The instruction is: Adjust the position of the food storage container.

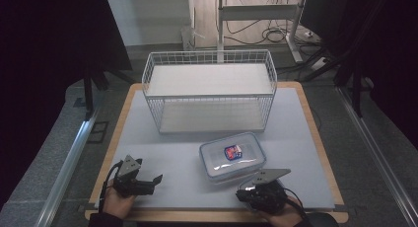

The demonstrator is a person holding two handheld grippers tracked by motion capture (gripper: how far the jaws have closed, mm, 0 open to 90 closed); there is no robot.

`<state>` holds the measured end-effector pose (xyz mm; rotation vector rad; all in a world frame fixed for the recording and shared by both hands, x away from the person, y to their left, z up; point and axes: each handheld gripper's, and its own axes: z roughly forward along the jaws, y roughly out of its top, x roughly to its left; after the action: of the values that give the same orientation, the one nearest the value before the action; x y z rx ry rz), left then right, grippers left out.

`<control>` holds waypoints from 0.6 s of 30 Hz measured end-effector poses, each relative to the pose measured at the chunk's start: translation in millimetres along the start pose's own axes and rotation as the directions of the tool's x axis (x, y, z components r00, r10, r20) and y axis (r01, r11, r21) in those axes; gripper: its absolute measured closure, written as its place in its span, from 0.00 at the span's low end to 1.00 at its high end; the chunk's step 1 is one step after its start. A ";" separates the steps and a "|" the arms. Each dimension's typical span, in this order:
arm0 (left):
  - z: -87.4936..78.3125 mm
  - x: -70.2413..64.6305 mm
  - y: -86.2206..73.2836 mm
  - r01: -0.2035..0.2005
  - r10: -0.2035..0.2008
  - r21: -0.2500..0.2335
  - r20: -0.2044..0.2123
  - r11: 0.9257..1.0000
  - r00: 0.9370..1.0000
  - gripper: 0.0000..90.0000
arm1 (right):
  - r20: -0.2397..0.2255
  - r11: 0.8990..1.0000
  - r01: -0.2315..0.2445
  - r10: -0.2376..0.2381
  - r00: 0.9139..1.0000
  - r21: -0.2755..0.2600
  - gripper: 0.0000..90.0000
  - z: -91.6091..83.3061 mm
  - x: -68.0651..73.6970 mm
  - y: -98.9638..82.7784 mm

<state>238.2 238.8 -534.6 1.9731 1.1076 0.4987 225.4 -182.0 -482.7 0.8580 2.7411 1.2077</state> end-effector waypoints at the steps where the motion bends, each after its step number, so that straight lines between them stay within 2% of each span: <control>1: 0.0 0.0 0.0 0.000 0.000 0.000 0.000 1.000 1.000 0.04 | 0.000 1.000 0.000 0.000 1.000 0.000 0.94 0.0 0.0 0.0; 3: 0.3 0.5 0.0 0.001 -0.001 0.001 0.005 1.000 1.000 0.04 | -0.004 0.999 0.024 -0.024 1.000 0.033 0.95 7.5 8.4 1.0; 6: 1.3 0.8 -0.5 -0.001 0.001 0.004 0.010 1.000 1.000 0.04 | 0.027 0.995 0.054 -0.057 0.998 0.086 0.98 15.4 11.7 -1.5; 9: 1.6 1.4 -0.9 0.000 0.000 0.006 0.011 1.000 1.000 0.04 | 0.023 0.995 0.047 -0.049 0.999 0.085 0.99 15.1 10.5 -2.1; 10: 1.5 1.7 -1.2 0.003 -0.003 0.006 0.012 1.000 1.000 0.04 | 0.040 0.995 0.054 -0.058 0.998 0.090 1.00 13.2 10.1 -1.6; 13: 1.0 1.3 -1.5 0.008 -0.008 0.004 0.013 1.000 1.000 0.04 | 0.046 0.995 0.049 -0.053 0.998 0.087 1.00 10.9 7.1 -2.5; 14: 0.7 0.9 -1.5 0.008 -0.008 0.004 0.012 1.000 1.000 0.03 | 0.051 0.996 0.028 -0.032 0.998 0.079 1.00 6.6 1.1 -5.1; 15: 0.6 0.6 -1.6 0.007 -0.007 0.005 0.013 1.000 1.000 0.03 | 0.051 0.996 0.028 -0.032 0.998 0.079 1.00 6.6 1.1 -5.1; 18: 0.1 0.3 -2.2 0.004 -0.004 0.009 0.011 1.000 1.000 0.03 | 0.076 0.997 0.016 -0.021 0.997 0.072 1.00 -1.6 -10.4 -9.4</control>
<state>237.3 239.6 -536.4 1.9787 1.1079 0.4808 229.3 -193.3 -490.0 0.8644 2.7395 1.0575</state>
